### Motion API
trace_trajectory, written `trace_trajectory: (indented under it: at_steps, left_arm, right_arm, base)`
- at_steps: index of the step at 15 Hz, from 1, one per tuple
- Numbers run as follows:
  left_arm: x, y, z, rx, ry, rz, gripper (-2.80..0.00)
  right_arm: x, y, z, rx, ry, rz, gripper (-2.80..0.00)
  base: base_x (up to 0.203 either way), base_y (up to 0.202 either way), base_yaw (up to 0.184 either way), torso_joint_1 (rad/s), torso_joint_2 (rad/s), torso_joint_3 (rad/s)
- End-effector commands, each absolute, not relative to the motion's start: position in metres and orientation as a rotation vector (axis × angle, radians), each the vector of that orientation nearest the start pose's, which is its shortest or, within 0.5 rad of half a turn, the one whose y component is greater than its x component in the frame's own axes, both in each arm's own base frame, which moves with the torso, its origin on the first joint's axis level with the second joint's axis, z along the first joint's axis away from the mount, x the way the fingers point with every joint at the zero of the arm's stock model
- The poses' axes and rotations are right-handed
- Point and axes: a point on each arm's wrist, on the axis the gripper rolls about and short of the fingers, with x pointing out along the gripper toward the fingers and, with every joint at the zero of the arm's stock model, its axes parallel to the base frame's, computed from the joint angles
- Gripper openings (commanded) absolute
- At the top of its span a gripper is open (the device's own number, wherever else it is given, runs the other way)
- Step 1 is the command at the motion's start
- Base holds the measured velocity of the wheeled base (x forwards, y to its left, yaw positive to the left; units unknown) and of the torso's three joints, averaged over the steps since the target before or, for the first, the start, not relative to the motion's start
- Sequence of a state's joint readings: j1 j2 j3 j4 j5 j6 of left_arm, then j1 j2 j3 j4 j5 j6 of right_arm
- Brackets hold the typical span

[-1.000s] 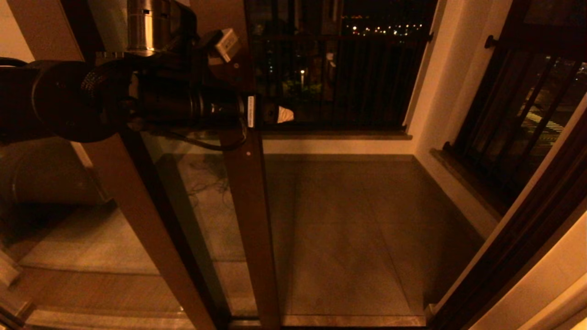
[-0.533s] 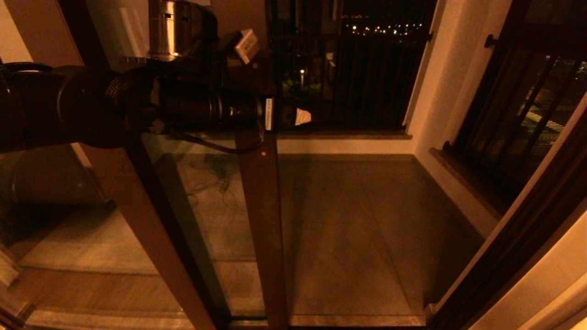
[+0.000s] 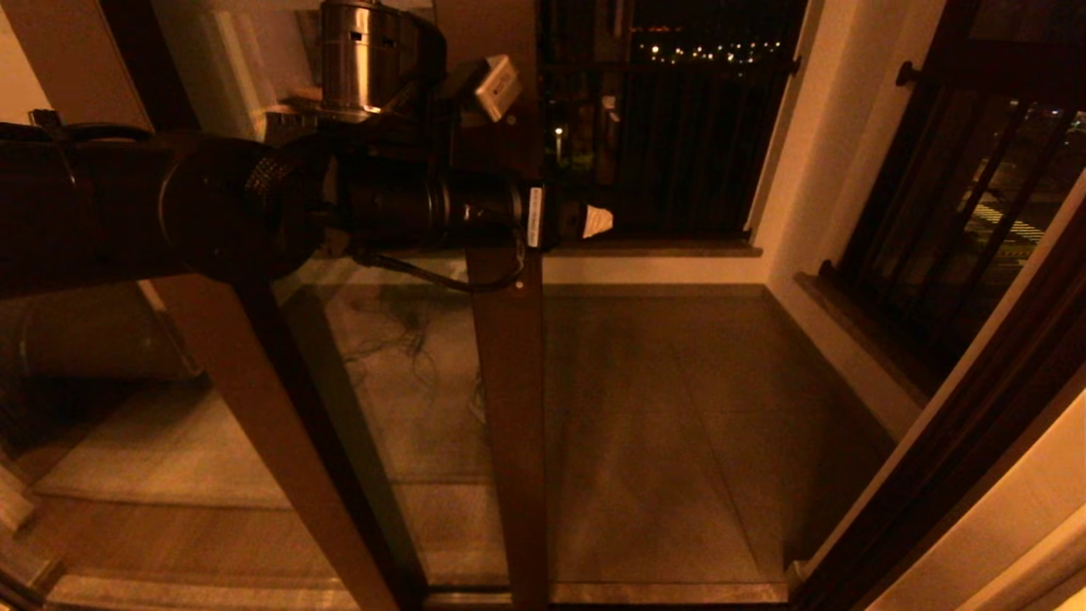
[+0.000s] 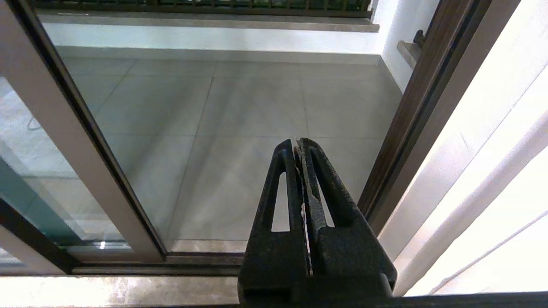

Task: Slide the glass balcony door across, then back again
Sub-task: Close the slid door

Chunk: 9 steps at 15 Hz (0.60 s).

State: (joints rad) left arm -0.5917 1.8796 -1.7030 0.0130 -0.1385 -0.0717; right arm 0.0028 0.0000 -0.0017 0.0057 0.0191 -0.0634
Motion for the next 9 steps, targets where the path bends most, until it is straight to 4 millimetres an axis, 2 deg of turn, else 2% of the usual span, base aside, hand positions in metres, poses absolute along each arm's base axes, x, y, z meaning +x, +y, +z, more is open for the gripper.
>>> trace_trajectory:
  at_steps: [1,9]
  left_arm:
    - [0.312,-0.22,0.304,-0.02,0.242,-0.729,0.0]
    - [0.31,-0.244,0.301,-0.015,0.238,-0.78,0.0]
  right_arm:
    - [-0.023,0.0,0.075,-0.064,0.004,0.023,-2.8]
    - [-0.023,0.0,0.075,-0.064,0.004,0.023,-2.8]
  base:
    - [0.0,0.0,0.0,0.0,0.0,0.0]
    - [0.0,0.0,0.0,0.0,0.0,0.0]
